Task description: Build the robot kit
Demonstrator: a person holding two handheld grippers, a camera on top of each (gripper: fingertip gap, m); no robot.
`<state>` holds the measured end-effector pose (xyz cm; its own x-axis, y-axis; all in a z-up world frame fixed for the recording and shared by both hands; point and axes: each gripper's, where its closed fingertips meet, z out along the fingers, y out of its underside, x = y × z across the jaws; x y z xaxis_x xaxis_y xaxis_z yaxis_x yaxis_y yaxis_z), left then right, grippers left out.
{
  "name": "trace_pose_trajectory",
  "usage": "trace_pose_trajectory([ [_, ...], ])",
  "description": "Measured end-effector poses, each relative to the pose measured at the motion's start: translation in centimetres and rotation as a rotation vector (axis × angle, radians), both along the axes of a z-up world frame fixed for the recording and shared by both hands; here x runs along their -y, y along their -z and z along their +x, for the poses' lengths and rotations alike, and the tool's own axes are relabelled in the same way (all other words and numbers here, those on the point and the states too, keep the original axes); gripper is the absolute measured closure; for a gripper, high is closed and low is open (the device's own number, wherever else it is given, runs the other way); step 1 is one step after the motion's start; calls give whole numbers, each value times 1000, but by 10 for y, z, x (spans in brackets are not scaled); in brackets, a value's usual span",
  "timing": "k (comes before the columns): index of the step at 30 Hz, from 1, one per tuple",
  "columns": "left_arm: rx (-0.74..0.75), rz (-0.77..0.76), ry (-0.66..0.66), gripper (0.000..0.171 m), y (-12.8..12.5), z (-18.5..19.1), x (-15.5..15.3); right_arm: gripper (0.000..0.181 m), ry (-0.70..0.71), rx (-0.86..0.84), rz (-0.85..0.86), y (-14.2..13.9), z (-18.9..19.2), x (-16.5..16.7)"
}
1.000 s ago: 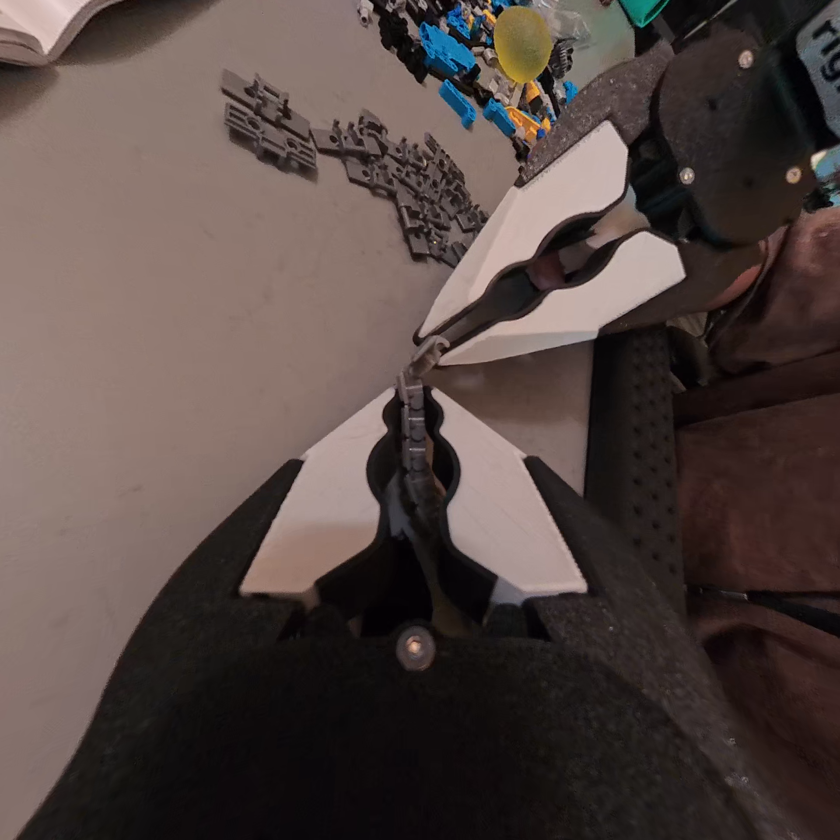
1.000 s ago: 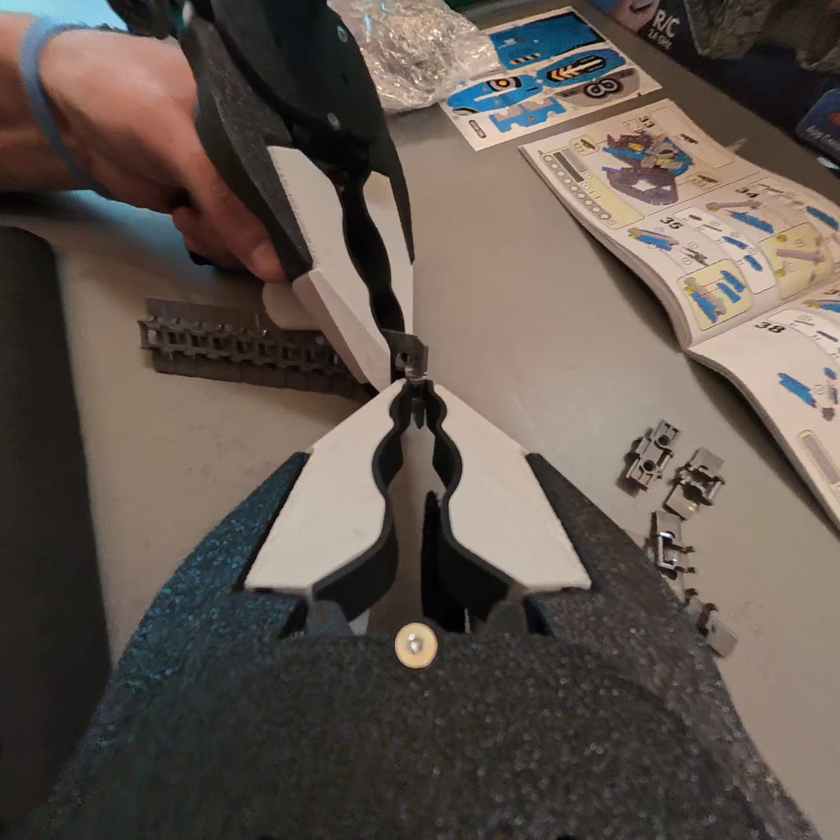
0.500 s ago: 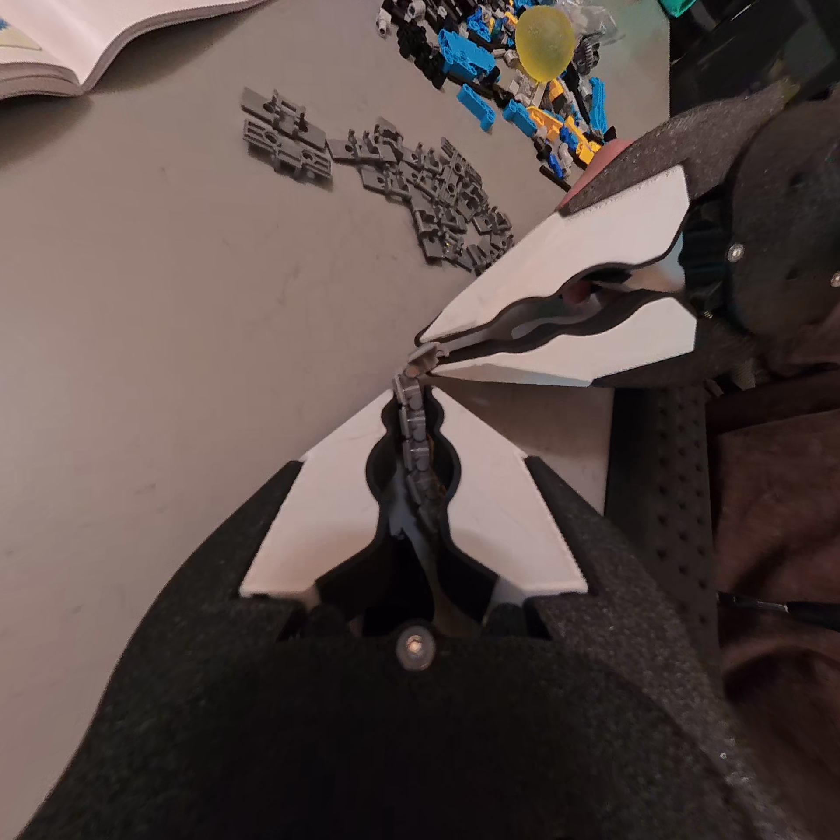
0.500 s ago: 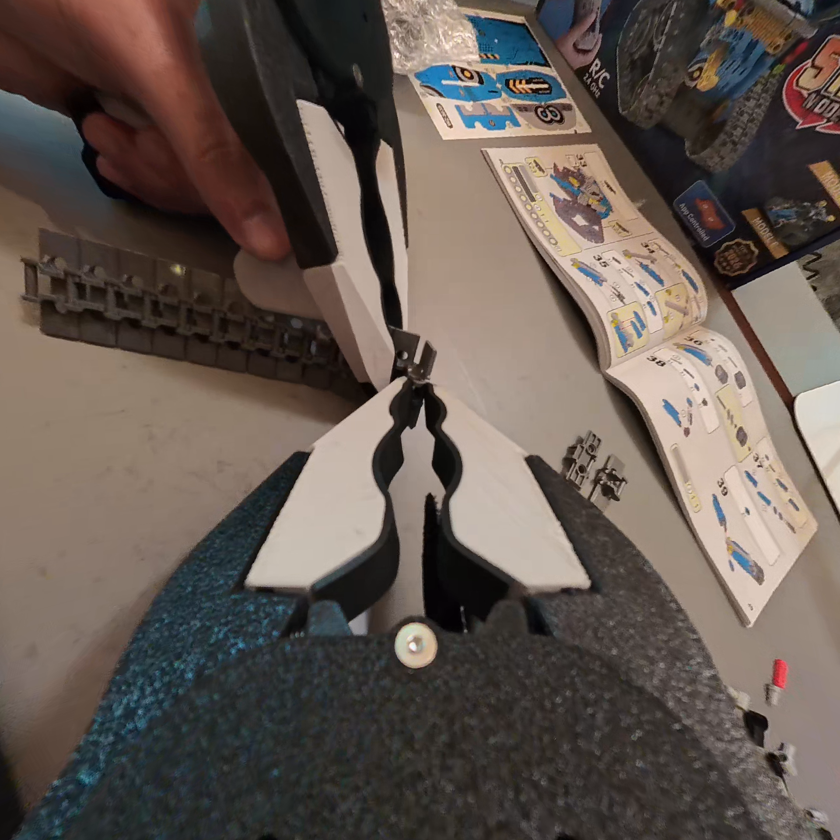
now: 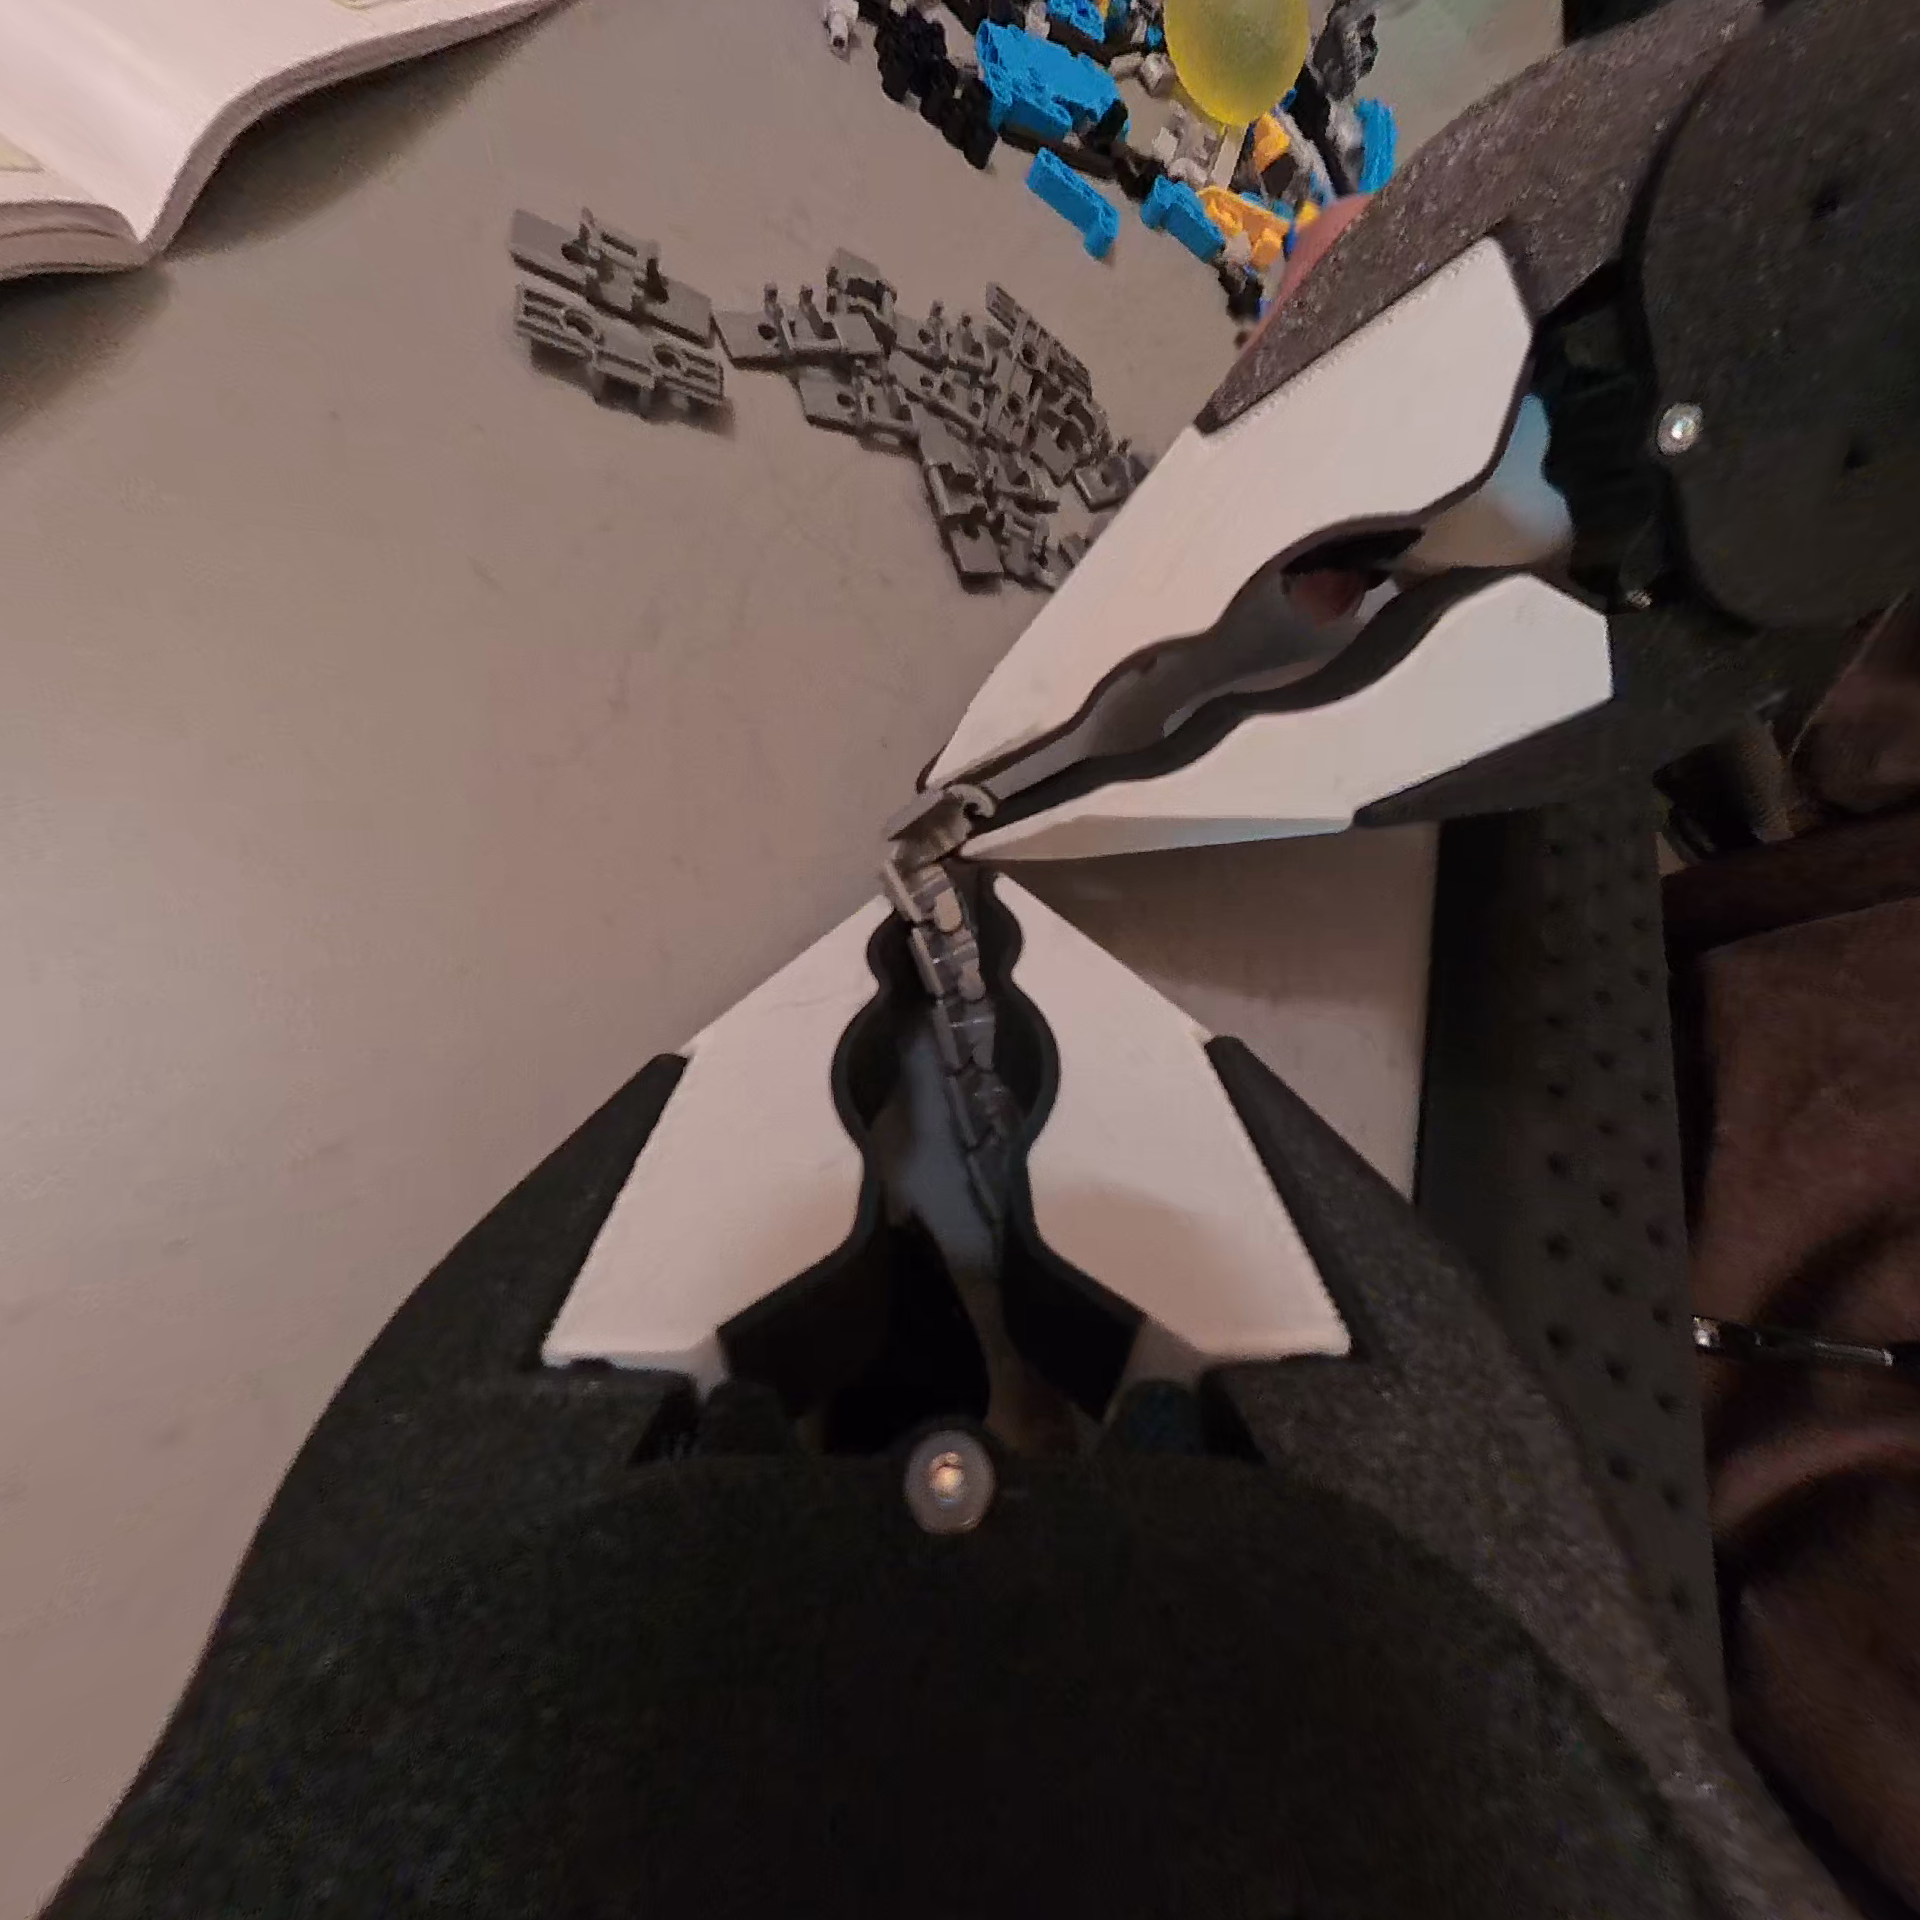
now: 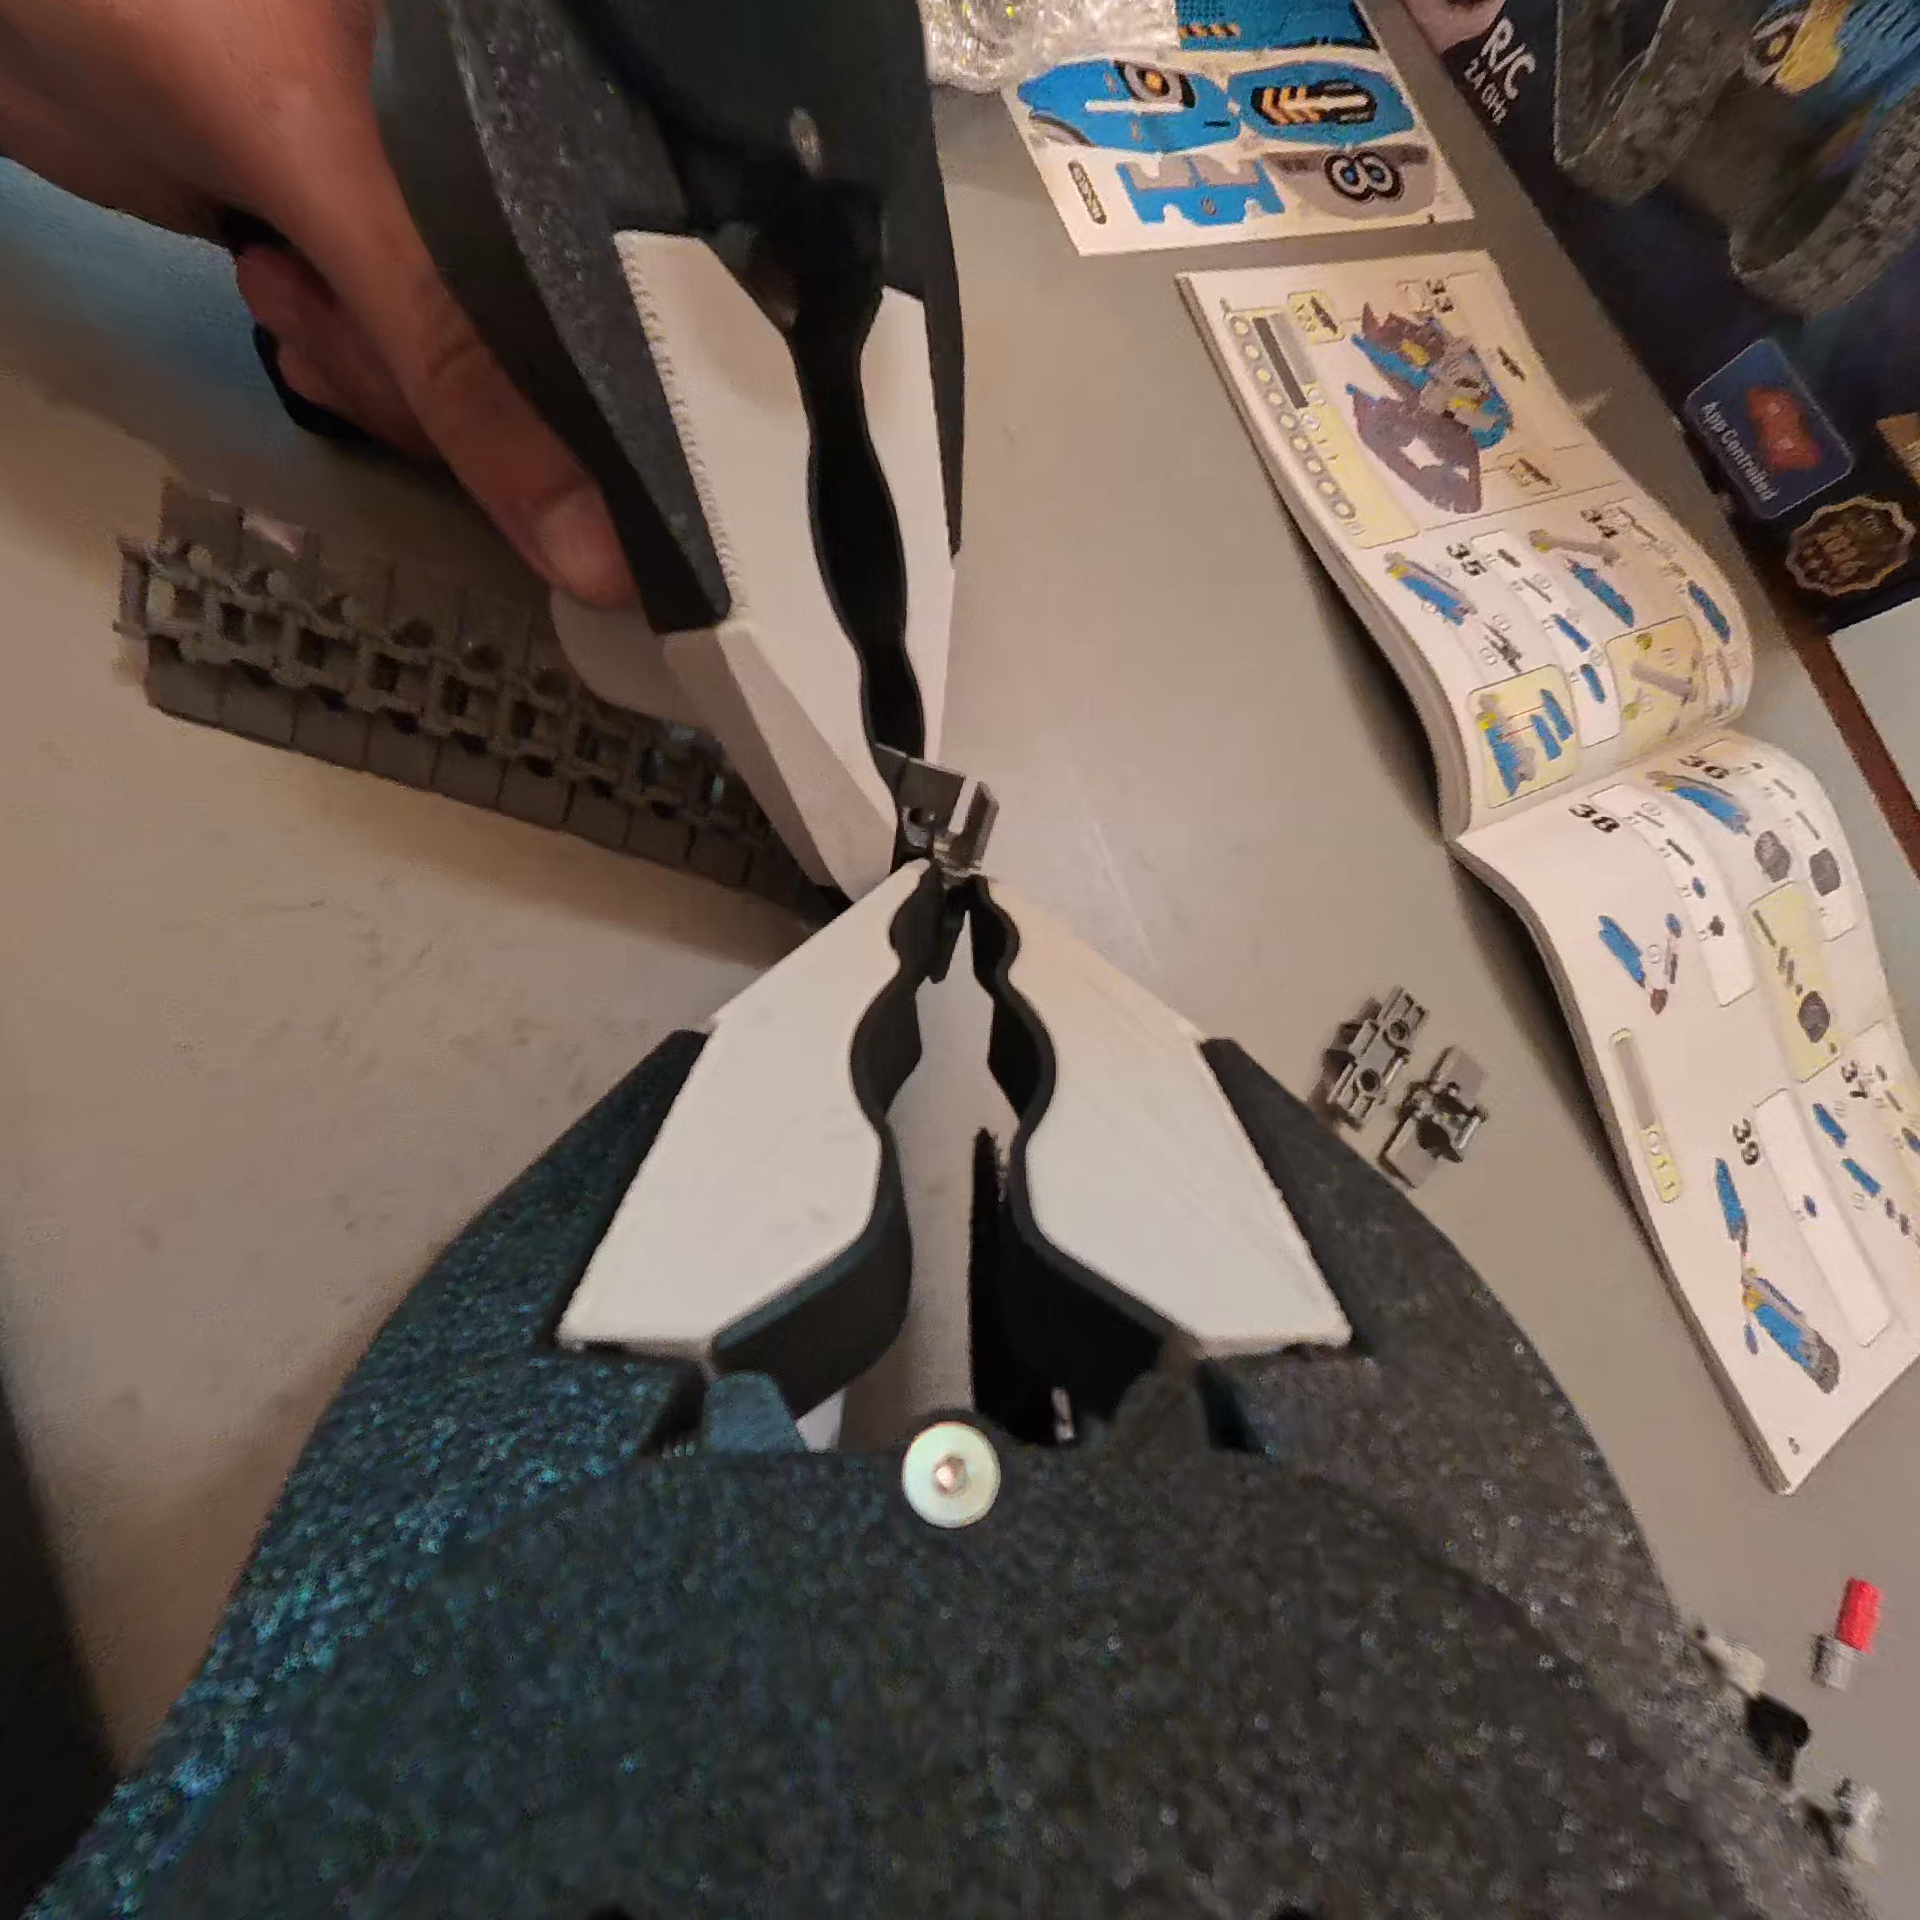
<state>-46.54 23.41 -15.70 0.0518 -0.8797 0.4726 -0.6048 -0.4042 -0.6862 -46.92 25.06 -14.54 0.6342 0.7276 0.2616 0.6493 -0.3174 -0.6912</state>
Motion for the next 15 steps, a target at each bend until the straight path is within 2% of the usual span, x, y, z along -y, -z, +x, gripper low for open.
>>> trace_pose_trajectory([
  [5,58,-89,4,165,-9,1,0,173,-51,-287,-124,-15,-1,3],
  [7,45,-83,7,165,-7,2,1,173,-53,-283,-155,-11,0,5],
  [15,62,-117,-17,165,-10,2,-3,173,-48,-228,-103,-13,4,5],
])
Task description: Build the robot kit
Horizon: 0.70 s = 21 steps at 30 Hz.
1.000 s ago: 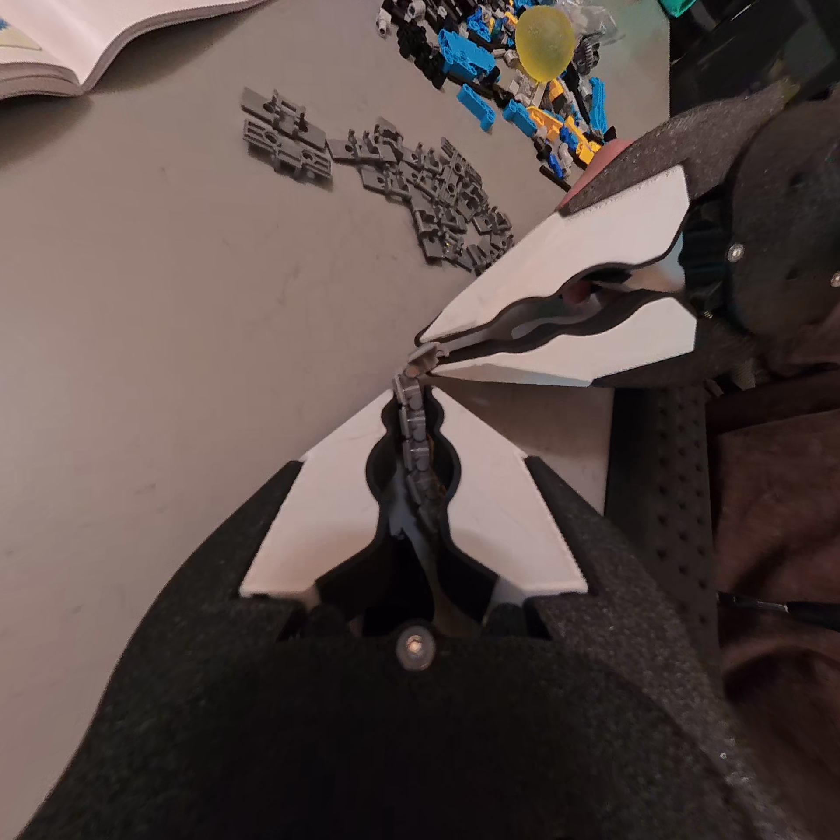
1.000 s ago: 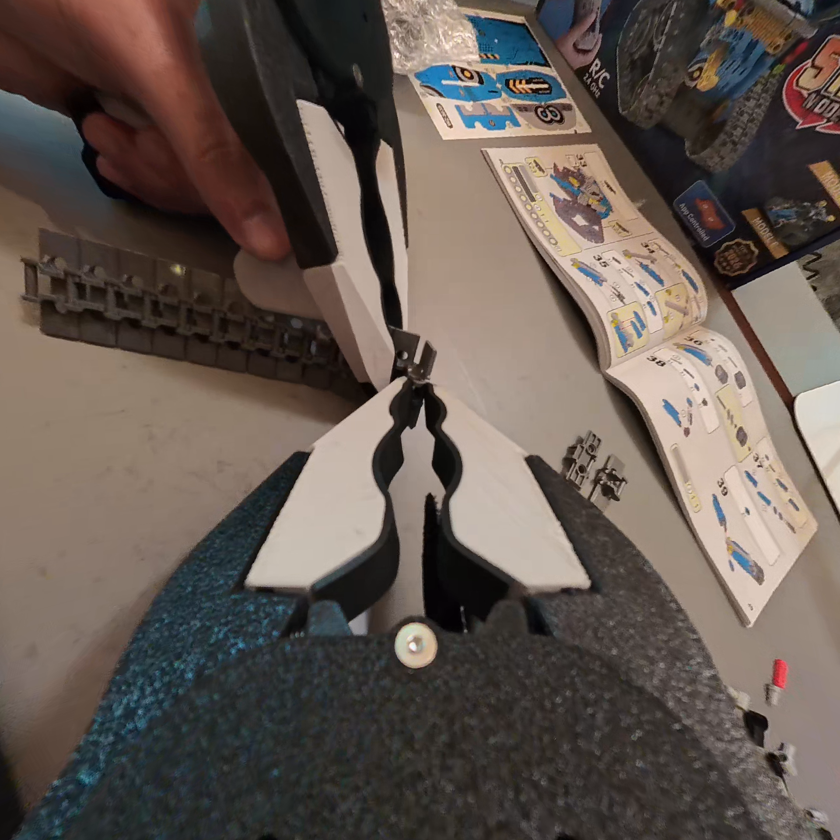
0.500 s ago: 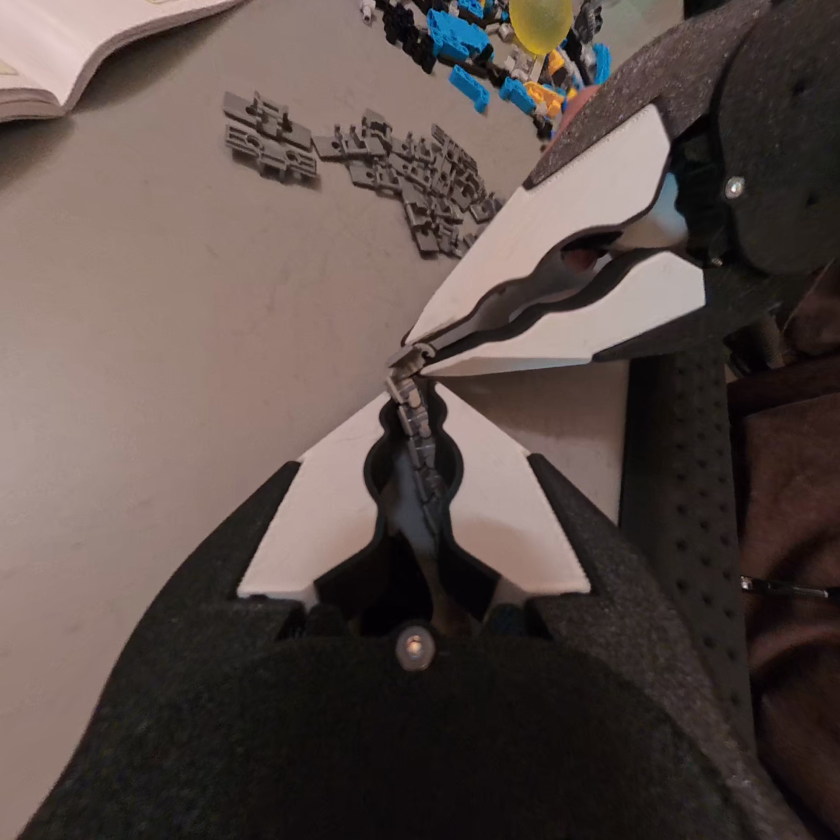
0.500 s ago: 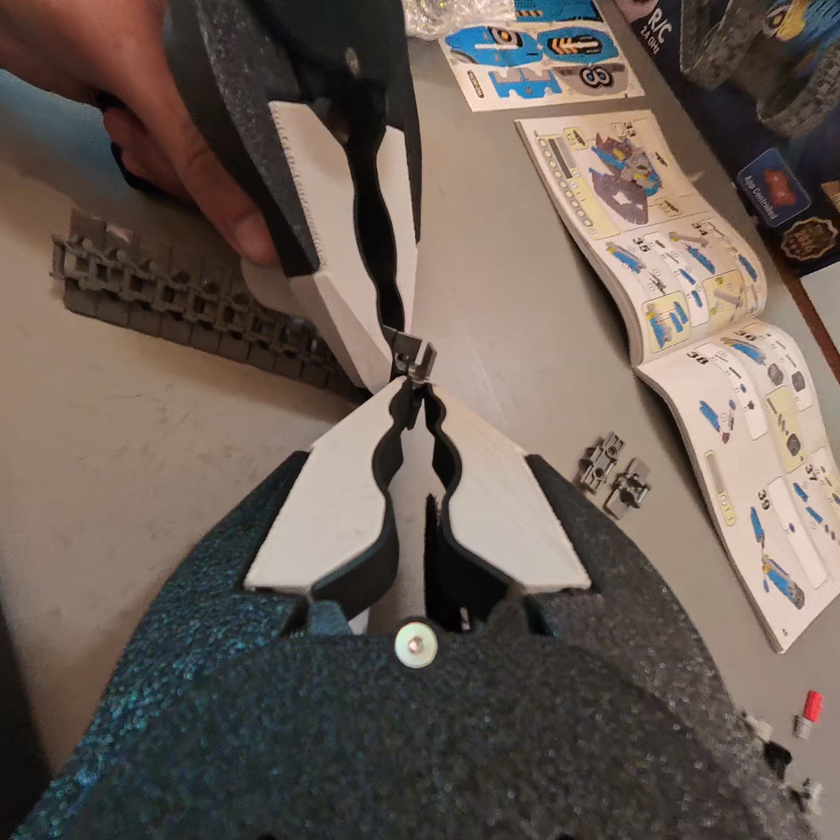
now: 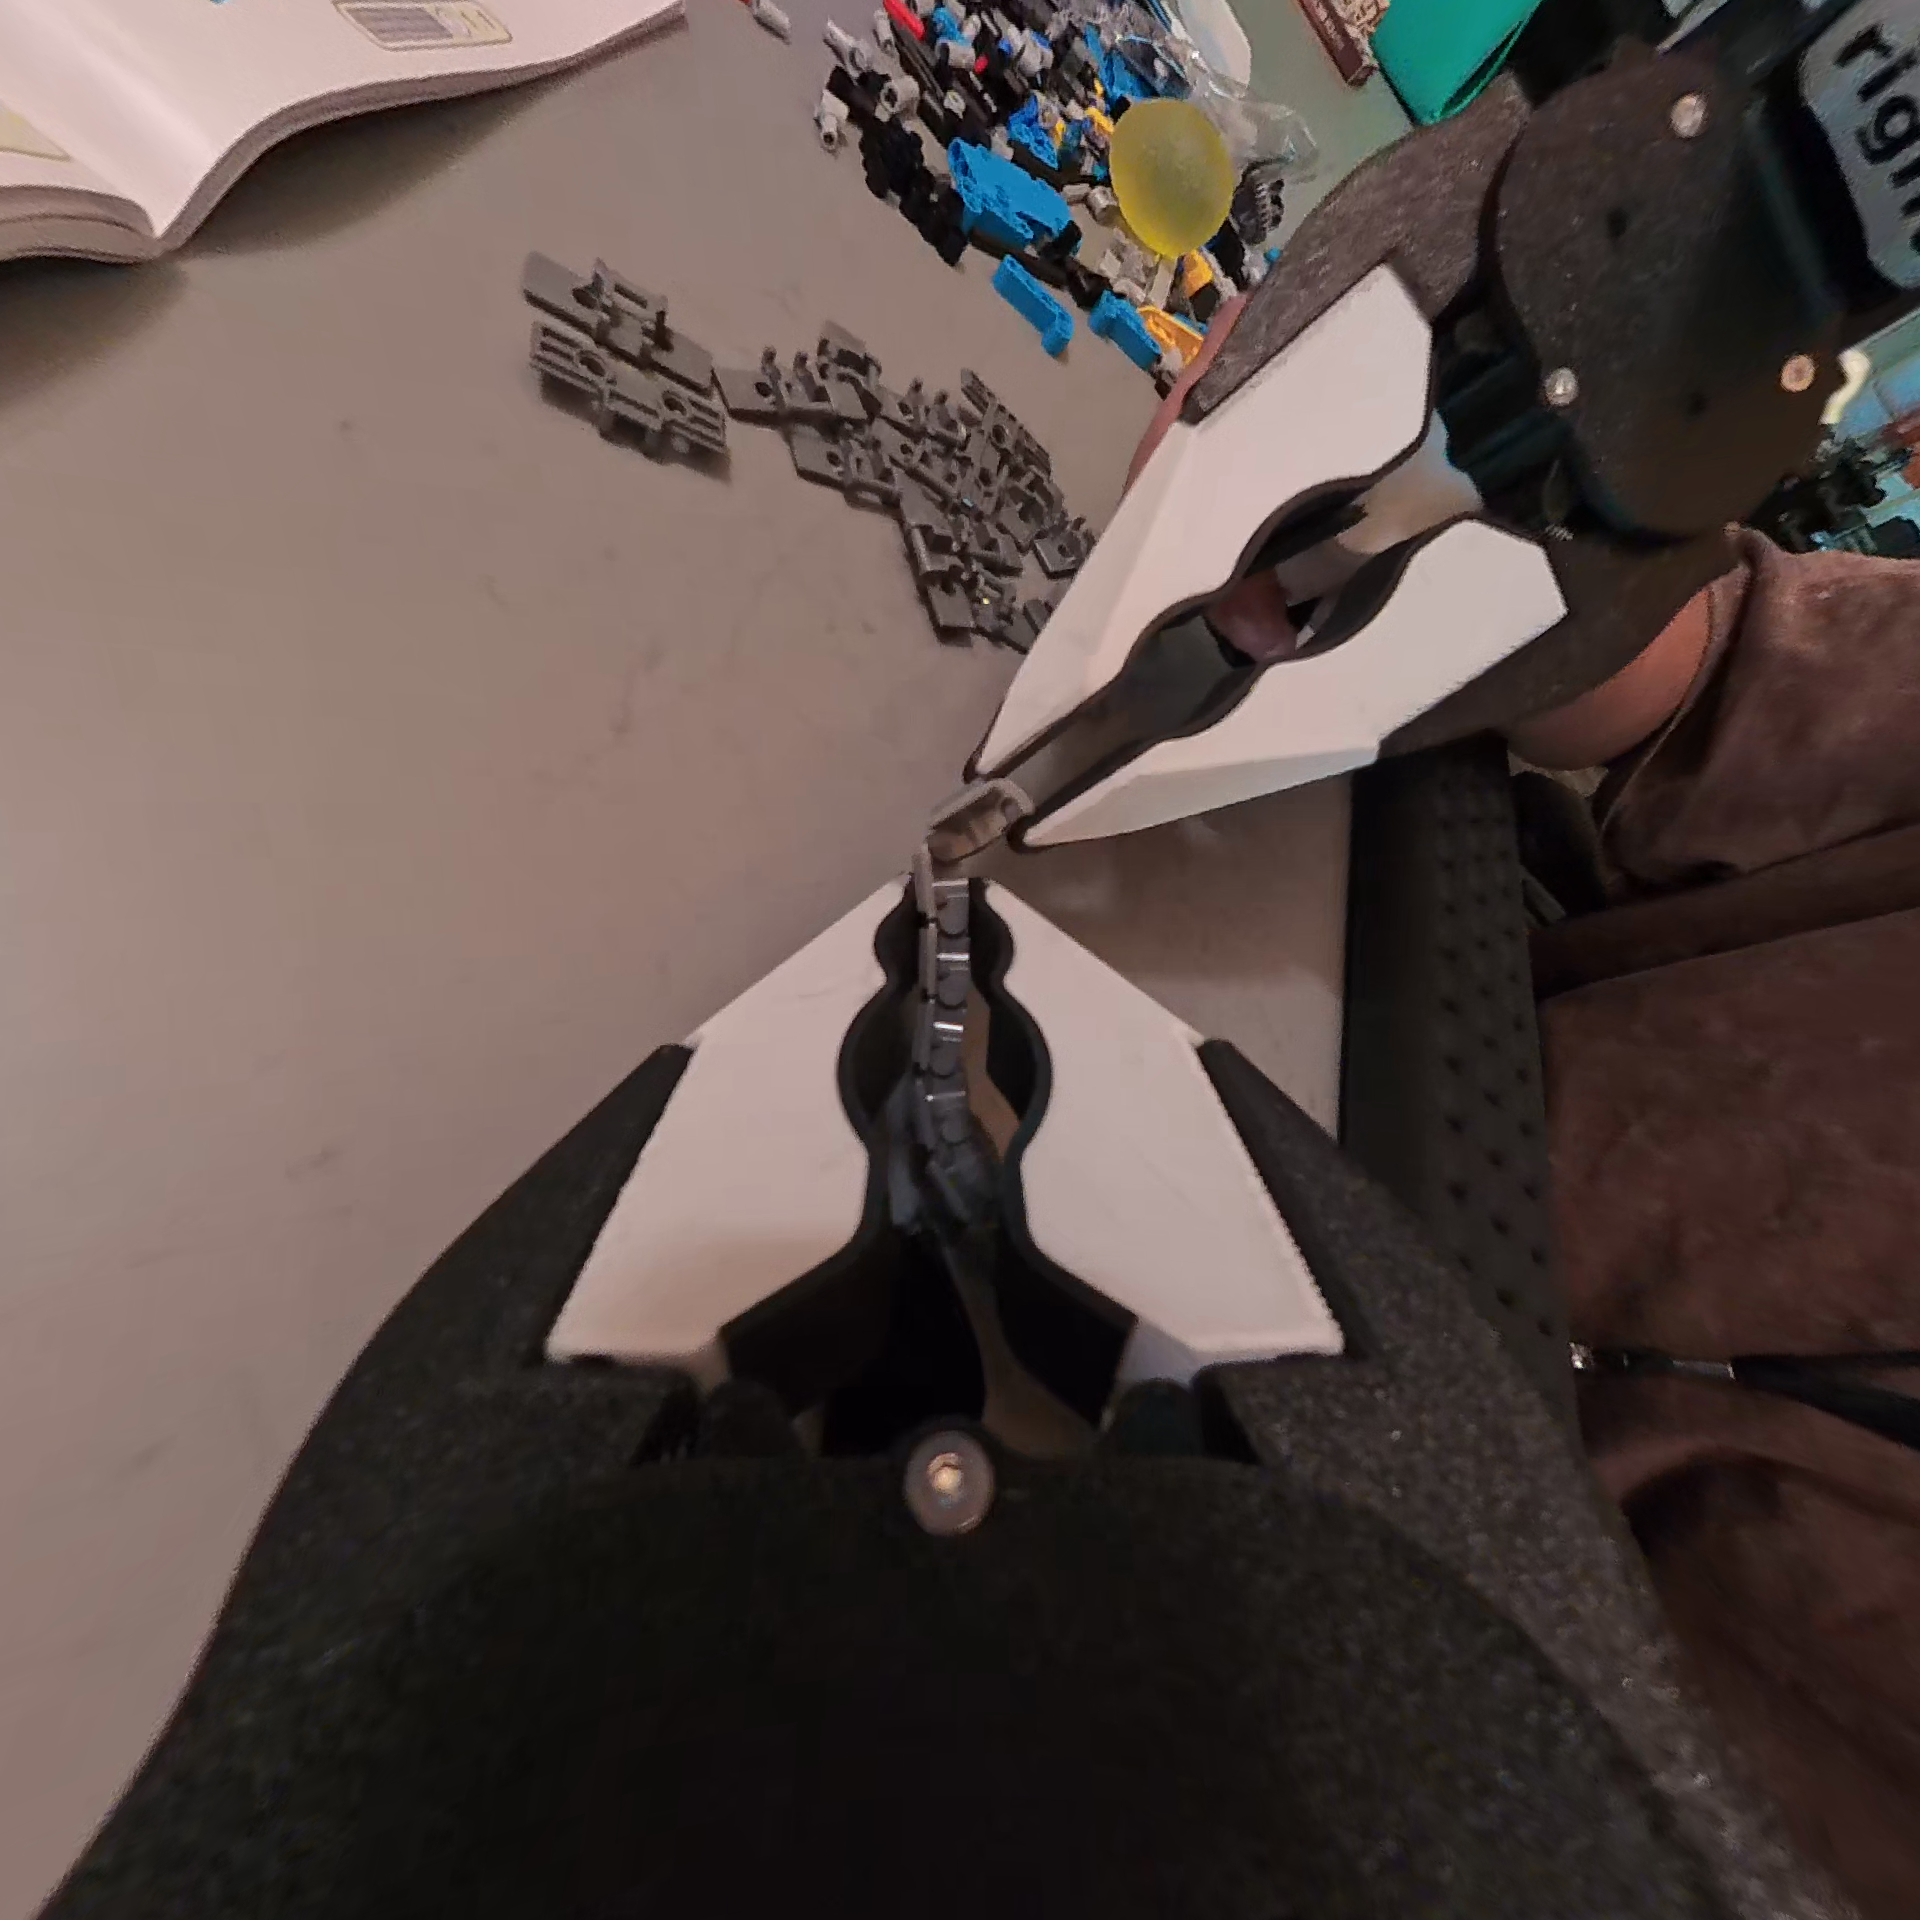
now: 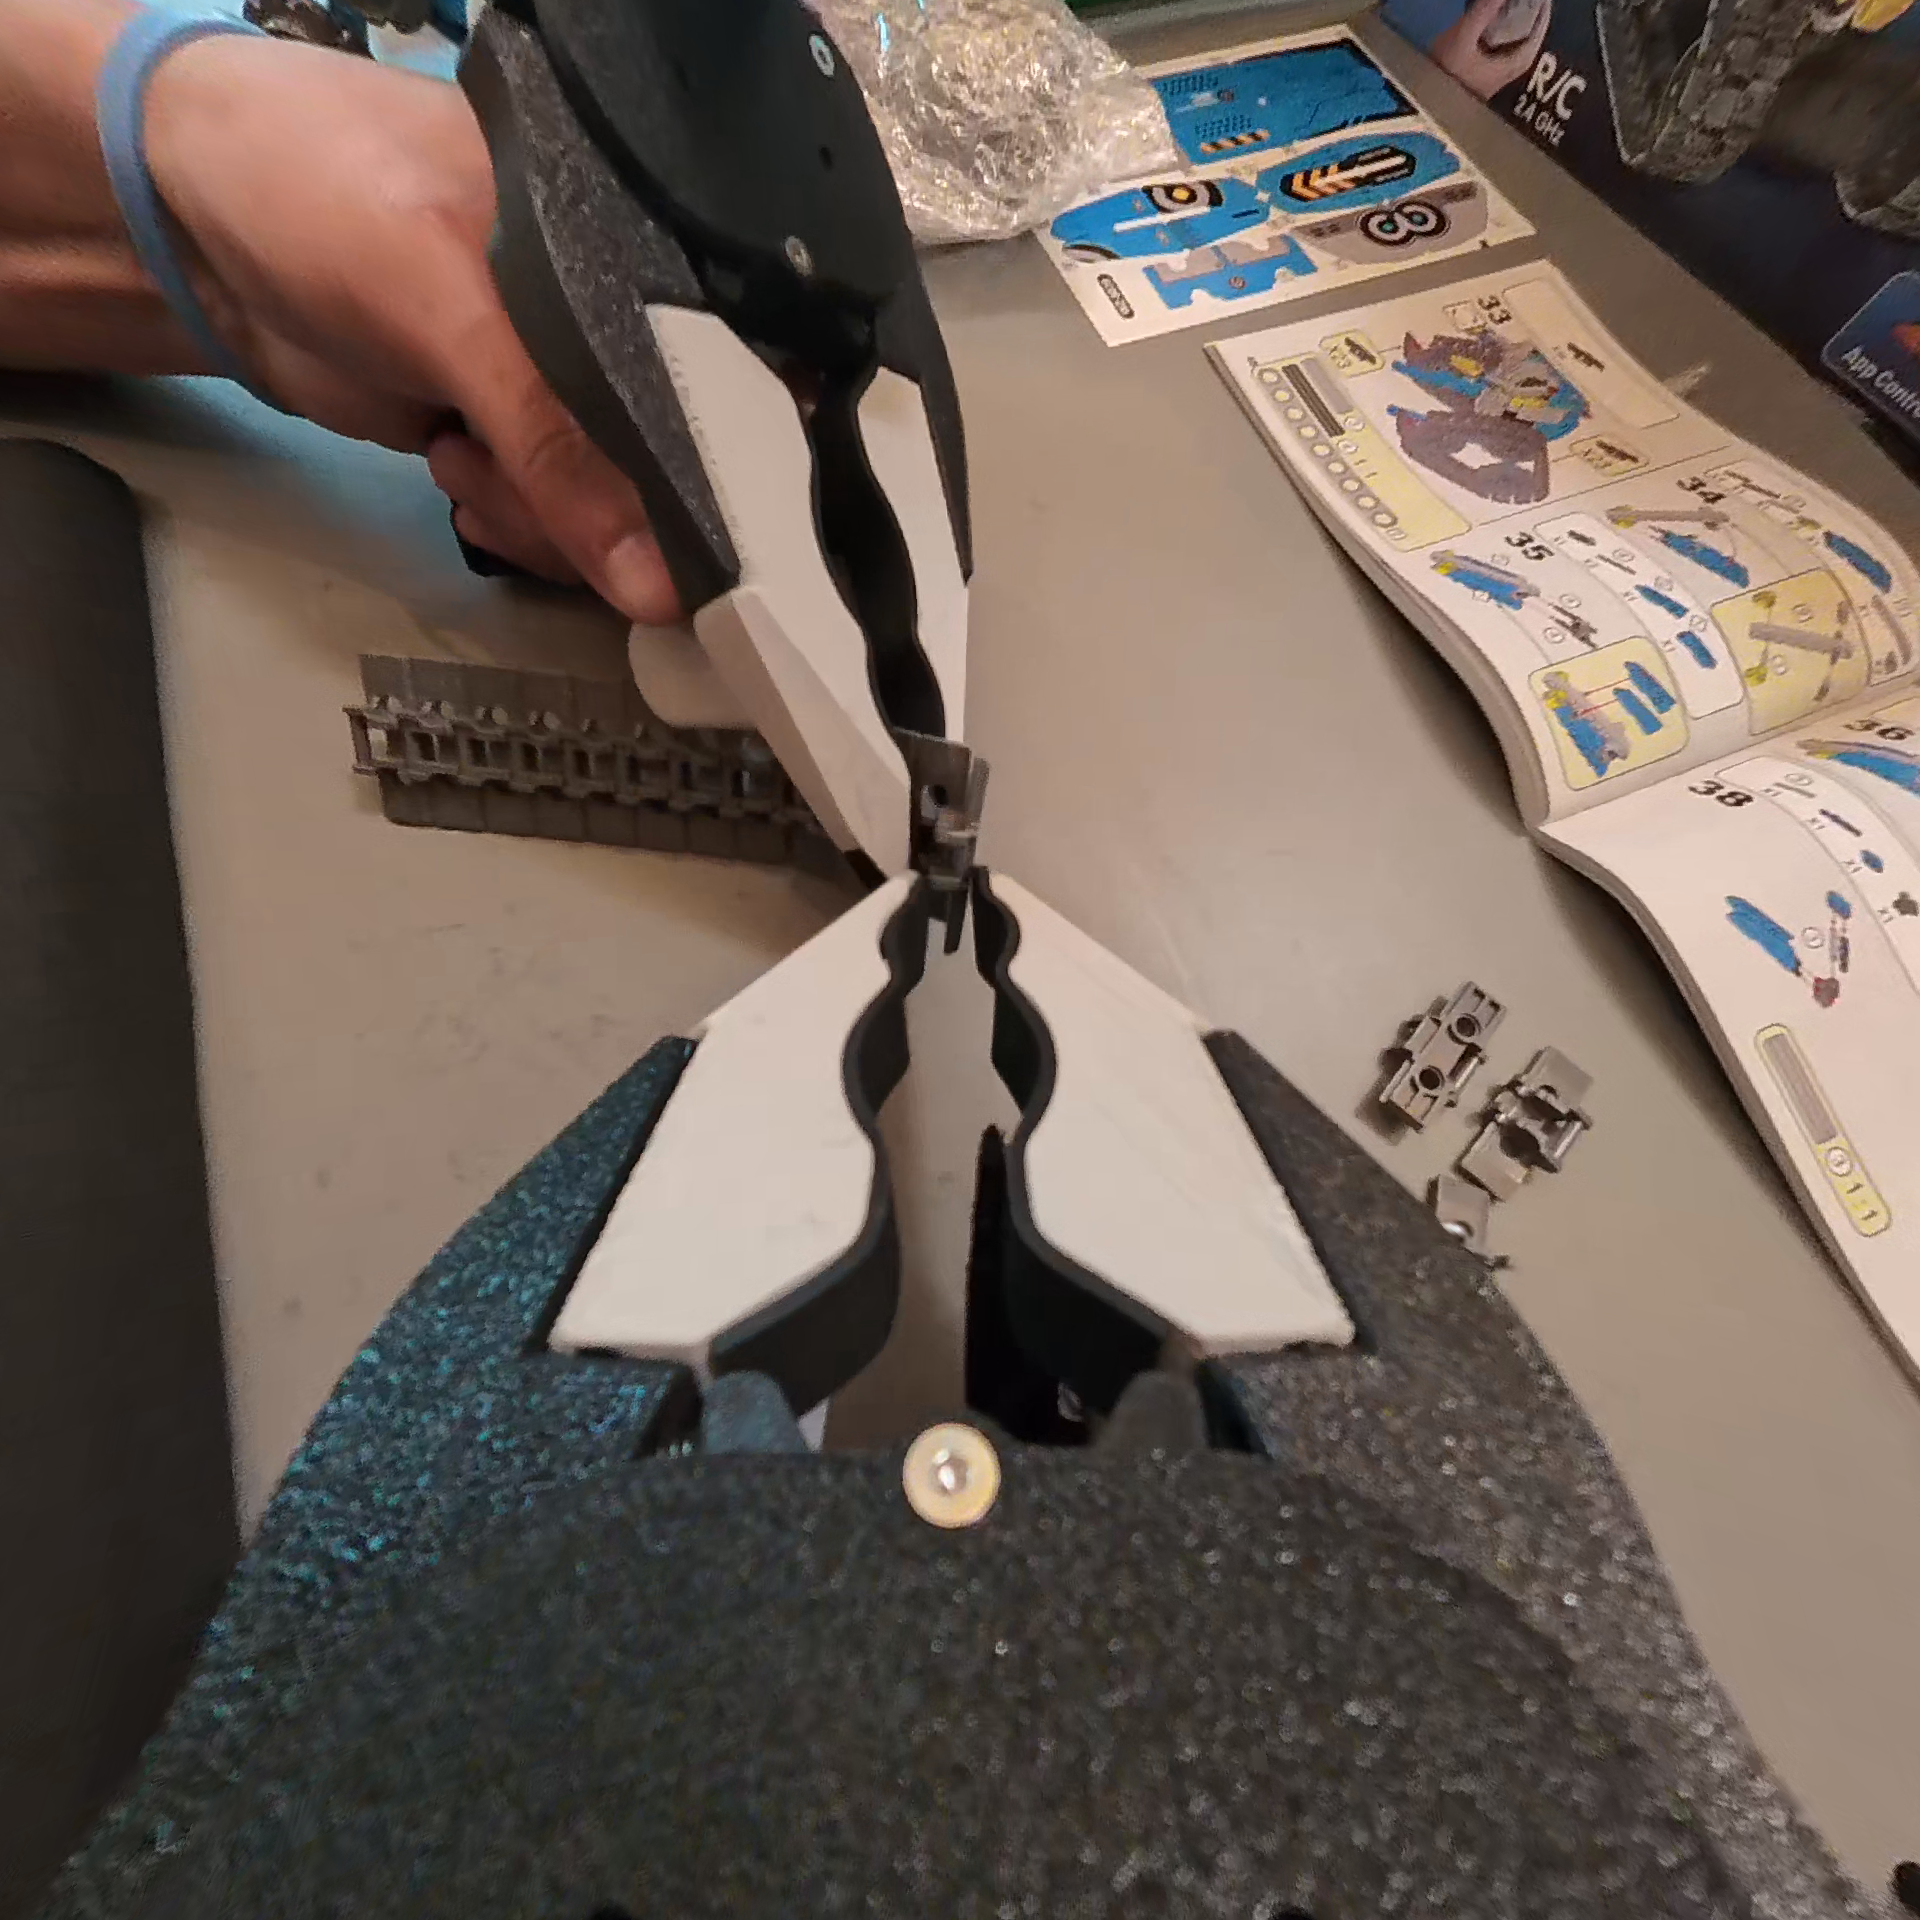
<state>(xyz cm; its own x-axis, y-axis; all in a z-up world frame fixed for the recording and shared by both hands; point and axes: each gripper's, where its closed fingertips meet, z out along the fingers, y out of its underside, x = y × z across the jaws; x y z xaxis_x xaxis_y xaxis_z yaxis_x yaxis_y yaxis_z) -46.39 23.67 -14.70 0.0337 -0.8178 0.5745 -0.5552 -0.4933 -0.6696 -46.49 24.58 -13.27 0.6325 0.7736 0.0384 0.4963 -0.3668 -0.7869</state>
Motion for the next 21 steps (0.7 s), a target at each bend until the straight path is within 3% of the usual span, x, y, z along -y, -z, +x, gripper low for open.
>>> trace_pose_trajectory([
  [6,19,65,4,165,-4,0,1,174,12,-25,-34,-1,-3,1],
  [16,29,72,-2,165,-6,-2,0,175,48,206,174,2,-3,-1],
  [21,54,54,15,165,-9,-1,1,174,35,86,115,-3,-3,0],
])
